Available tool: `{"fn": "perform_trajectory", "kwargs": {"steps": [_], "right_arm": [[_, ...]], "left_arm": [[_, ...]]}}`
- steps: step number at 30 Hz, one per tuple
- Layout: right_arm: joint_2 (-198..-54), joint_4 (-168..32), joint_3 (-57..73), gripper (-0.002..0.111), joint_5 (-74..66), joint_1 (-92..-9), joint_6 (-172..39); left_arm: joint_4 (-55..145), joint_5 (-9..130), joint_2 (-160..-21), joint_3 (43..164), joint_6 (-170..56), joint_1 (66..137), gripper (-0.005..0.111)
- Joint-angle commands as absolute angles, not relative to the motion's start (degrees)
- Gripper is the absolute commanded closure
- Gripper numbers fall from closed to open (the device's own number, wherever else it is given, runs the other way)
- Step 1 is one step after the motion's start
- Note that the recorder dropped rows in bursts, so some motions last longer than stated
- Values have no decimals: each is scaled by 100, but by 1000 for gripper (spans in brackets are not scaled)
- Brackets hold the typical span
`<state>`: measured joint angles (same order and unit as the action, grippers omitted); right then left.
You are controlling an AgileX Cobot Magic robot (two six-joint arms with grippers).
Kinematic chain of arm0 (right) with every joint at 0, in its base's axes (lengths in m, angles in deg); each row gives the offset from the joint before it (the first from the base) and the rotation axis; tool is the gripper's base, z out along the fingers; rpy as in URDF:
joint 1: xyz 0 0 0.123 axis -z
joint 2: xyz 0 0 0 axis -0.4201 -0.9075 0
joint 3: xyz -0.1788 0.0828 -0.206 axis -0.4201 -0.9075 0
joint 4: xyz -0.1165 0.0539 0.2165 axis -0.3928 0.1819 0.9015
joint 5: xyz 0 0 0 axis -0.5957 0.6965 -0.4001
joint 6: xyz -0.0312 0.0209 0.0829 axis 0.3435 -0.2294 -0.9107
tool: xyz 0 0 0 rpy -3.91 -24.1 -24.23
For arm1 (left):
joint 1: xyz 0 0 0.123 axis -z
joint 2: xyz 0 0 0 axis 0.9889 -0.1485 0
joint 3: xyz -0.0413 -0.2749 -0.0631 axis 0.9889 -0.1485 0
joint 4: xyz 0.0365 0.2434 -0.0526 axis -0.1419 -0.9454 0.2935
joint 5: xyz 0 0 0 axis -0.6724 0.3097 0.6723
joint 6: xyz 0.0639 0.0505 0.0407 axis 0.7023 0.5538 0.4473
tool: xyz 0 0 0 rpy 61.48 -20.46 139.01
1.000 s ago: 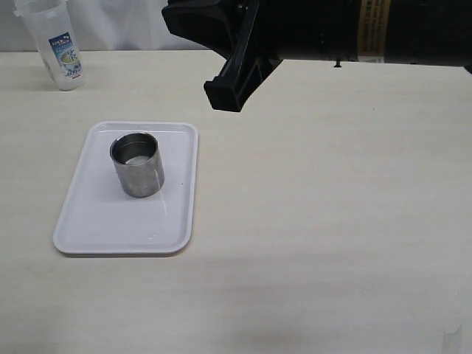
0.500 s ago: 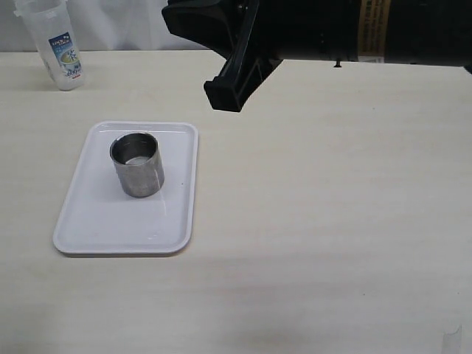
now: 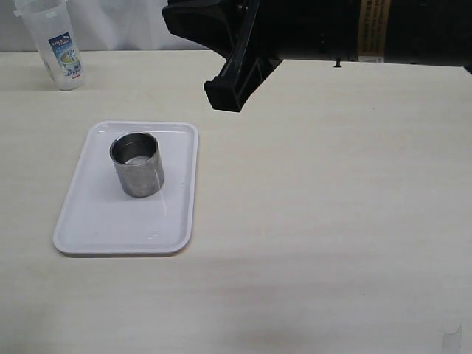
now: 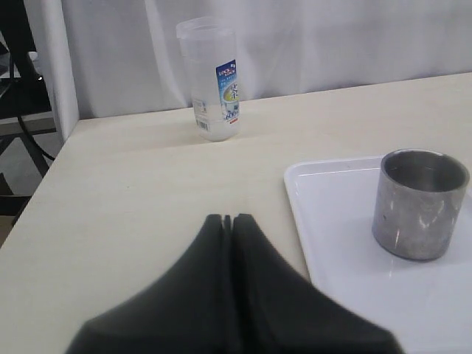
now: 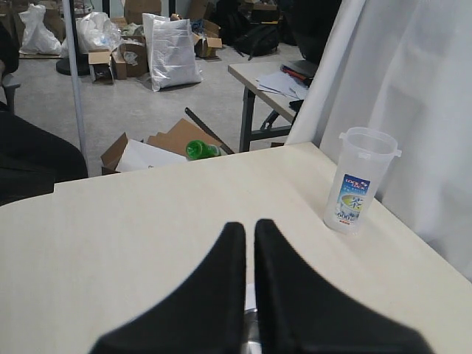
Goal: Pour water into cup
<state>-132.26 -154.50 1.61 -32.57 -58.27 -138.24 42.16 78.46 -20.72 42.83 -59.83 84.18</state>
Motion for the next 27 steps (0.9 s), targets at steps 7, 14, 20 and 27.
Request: {"fn": "perform_trajectory", "kwargs": {"steps": [7,14,20,27], "right_arm": [[-13191,-15395,134,104,-3249,-5816,-13828],[-13191,-15395,134,104,-3249,-5816,-13828],[-13191,-15395,134,104,-3249,-5816,-13828],[-13191,-15395,134,104,-3249,-5816,-13828]], "left_arm": [[4235,7875,-2058,4264,-5982,8404,107],[4235,7899,-2058,4264,-5982,8404,107],[4235,7865,-2058,4264,-5982,8404,107],[4235,7867,-2058,4264,-5982,8404,107]]}}
